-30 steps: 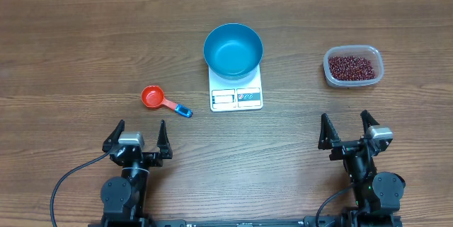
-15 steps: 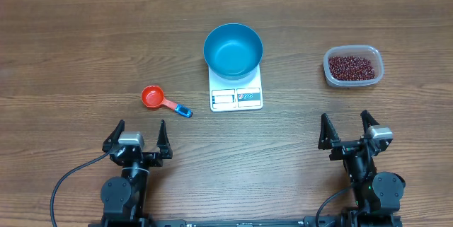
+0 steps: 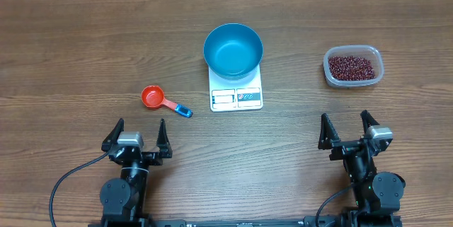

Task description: Scoop item into bowl and weigh 150g on scale

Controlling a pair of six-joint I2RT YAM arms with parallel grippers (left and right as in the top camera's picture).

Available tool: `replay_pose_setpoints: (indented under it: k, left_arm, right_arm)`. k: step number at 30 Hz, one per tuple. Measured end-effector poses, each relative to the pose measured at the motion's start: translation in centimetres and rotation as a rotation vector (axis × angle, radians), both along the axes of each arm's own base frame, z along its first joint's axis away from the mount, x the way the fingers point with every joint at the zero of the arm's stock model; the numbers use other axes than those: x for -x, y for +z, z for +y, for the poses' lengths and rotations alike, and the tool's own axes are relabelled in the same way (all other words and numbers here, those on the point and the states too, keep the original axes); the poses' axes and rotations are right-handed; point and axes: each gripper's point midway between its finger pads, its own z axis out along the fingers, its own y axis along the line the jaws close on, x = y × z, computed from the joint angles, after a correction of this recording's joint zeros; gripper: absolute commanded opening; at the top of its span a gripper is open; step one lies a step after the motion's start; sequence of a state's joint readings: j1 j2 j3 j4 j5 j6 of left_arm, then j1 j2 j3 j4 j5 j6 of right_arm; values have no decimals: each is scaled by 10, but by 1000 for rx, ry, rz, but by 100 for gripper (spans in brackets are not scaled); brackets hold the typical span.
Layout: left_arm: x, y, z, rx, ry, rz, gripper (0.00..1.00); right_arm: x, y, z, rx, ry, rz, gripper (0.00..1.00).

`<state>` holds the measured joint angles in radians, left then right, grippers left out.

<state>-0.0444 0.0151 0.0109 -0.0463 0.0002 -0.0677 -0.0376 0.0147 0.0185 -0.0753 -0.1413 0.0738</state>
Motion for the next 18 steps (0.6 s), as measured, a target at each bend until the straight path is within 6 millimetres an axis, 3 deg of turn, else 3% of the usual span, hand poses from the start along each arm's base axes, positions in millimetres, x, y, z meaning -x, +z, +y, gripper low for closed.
replay_pose_setpoints:
  k: [9,18]
  left_arm:
    - [2,13,-13,5,-75,-36,100]
    - [20,58,-7,7,-44,-16,100]
  right_arm:
    - [0,0,0,0,0,0,100]
    - [0,0,0,-1,0,0,100]
